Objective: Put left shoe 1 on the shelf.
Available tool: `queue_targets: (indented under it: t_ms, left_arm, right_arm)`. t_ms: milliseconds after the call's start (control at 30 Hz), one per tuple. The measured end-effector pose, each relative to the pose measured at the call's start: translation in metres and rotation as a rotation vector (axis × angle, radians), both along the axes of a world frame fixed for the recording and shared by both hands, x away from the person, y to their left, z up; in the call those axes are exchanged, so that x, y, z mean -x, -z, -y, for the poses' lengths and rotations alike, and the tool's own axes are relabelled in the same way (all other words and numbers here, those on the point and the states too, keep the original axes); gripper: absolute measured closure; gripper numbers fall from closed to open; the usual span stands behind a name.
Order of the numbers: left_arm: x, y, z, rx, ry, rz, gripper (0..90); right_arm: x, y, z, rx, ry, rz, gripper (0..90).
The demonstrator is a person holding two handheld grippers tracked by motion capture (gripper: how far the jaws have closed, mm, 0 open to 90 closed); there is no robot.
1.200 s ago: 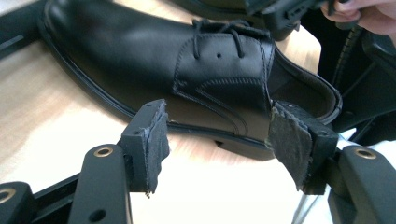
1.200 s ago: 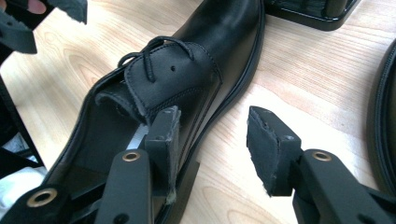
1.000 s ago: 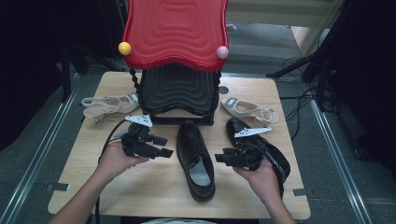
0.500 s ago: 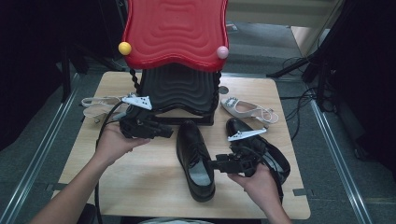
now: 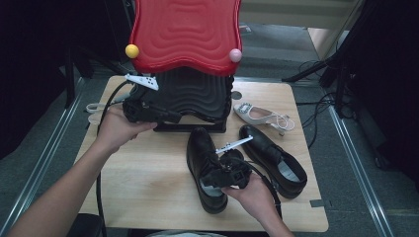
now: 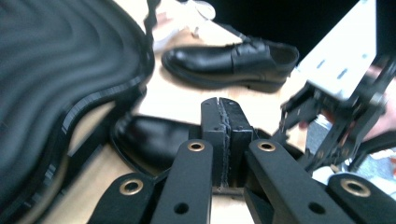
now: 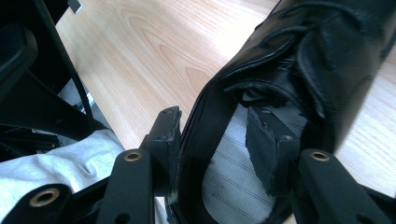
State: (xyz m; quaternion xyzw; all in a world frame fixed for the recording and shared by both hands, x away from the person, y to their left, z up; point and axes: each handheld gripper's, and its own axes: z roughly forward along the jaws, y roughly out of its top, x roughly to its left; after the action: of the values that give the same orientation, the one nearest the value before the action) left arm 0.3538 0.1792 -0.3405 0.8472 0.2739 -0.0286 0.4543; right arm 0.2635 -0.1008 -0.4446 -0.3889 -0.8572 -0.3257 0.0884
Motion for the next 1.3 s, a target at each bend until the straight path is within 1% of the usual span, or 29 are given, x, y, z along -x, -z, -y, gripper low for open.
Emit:
queue_targets:
  t_ms: [33,67,133,200,233,267,300,333,367,433,467,500,567,600,633,667,700,733,800,833,867,933,967,1033,1067,1100,1133,1200,1300]
  left_arm:
    - [-0.003,-0.005,-0.001,0.008,0.003,0.001,89.8]
    - [-0.006,-0.011,-0.001,0.014,-0.001,0.012,89.8]
    - [-0.011,-0.018,-0.001,0.023,0.003,0.014,89.6]
    - [-0.015,-0.027,-0.001,0.028,0.008,0.027,89.5]
    - [-0.018,-0.032,-0.001,0.028,0.005,0.040,89.5]
    - [-0.021,-0.039,0.000,0.036,0.010,0.042,89.1]
    - [-0.021,-0.039,0.000,0.036,0.010,0.042,88.9]
    - [-0.023,-0.042,0.000,0.042,0.001,0.050,88.9]
    - [-0.025,-0.046,0.000,0.040,0.003,0.052,88.7]
    - [-0.030,-0.053,0.001,0.037,-0.009,0.066,88.5]
    - [-0.032,-0.057,0.001,0.043,-0.008,0.064,88.5]
    - [-0.034,-0.060,0.001,0.045,-0.013,0.076,88.5]
    - [-0.039,-0.068,0.002,0.049,-0.003,0.076,89.4]
    - [-0.041,-0.072,0.002,0.047,-0.010,0.089,89.8]
    - [-0.043,-0.074,0.002,0.046,-0.011,0.083,89.9]
    - [-0.048,-0.080,0.002,0.045,-0.023,0.094,89.9]
    - [-0.050,-0.083,0.002,0.041,-0.030,0.098,89.9]
    - [-0.050,-0.083,0.002,0.041,-0.030,0.098,89.9]
    - [-0.055,-0.090,0.003,0.039,-0.047,0.112,89.8]
    - [-0.056,-0.092,0.004,0.034,-0.053,0.118,89.7]
    - [-0.061,-0.097,0.005,0.028,-0.065,0.124,89.6]
    - [-0.063,-0.099,0.006,0.028,-0.072,0.129,89.6]
    - [-0.069,-0.103,0.007,0.020,-0.085,0.138,89.6]
    - [-0.075,-0.105,0.009,0.022,-0.099,0.138,89.6]
    - [-0.075,-0.105,0.009,0.022,-0.099,0.138,89.6]
    - [-0.081,-0.107,0.011,0.015,-0.110,0.142,89.6]
    - [-0.082,-0.107,0.012,0.012,-0.118,0.151,89.6]
    - [-0.086,-0.108,0.015,0.004,-0.128,0.154,89.6]
    - [-0.088,-0.107,0.020,-0.020,-0.137,0.165,89.6]
  right_arm:
    - [0.000,0.000,0.000,0.000,0.000,0.000,56.9]
    - [-0.001,0.001,-0.002,0.000,-0.003,-0.001,56.9]
    - [-0.002,0.004,-0.005,0.001,-0.008,-0.008,57.1]
    - [-0.003,0.006,-0.007,0.001,-0.009,-0.011,57.3]
    - [-0.003,0.006,-0.009,0.004,-0.007,-0.017,57.3]
    - [-0.004,0.008,-0.013,0.008,-0.014,-0.017,57.5]
    - [-0.004,0.009,-0.014,0.014,-0.015,-0.016,57.6]
    - [-0.004,0.011,-0.016,0.017,-0.018,-0.020,57.6]
    - [-0.004,0.012,-0.018,0.023,-0.017,-0.027,57.7]
    - [-0.004,0.015,-0.023,0.036,-0.025,-0.033,58.0]
    - [-0.004,0.015,-0.023,0.036,-0.025,-0.033,58.0]
    - [-0.004,0.017,-0.026,0.042,-0.027,-0.035,58.0]
    - [-0.004,0.021,-0.031,0.053,-0.034,-0.032,58.6]
    - [-0.004,0.023,-0.034,0.061,-0.038,-0.035,58.9]
    - [-0.003,0.027,-0.039,0.084,-0.038,-0.039,58.8]
    - [-0.003,0.029,-0.041,0.098,-0.036,-0.030,59.1]
    - [-0.003,0.031,-0.043,0.107,-0.036,-0.025,59.2]
    - [-0.003,0.031,-0.043,0.107,-0.036,-0.025,59.2]
    - [-0.004,0.035,-0.046,0.128,-0.035,-0.022,59.9]
    - [-0.005,0.038,-0.049,0.146,-0.034,-0.031,60.3]
    - [-0.006,0.038,-0.049,0.143,-0.027,-0.035,61.2]
    - [-0.007,0.038,-0.049,0.149,-0.028,-0.032,62.8]
    - [-0.007,0.039,-0.050,0.163,-0.031,-0.023,64.8]
    - [-0.007,0.040,-0.052,0.180,-0.036,-0.017,67.2]
    - [-0.007,0.040,-0.052,0.180,-0.036,-0.017,67.2]
    - [-0.007,0.039,-0.051,0.188,-0.039,-0.009,71.4]
    - [-0.008,0.039,-0.051,0.188,-0.039,-0.009,73.2]
    - [-0.008,0.039,-0.050,0.190,-0.037,-0.011,75.9]
    - [-0.010,0.037,-0.046,0.179,-0.041,-0.013,80.0]
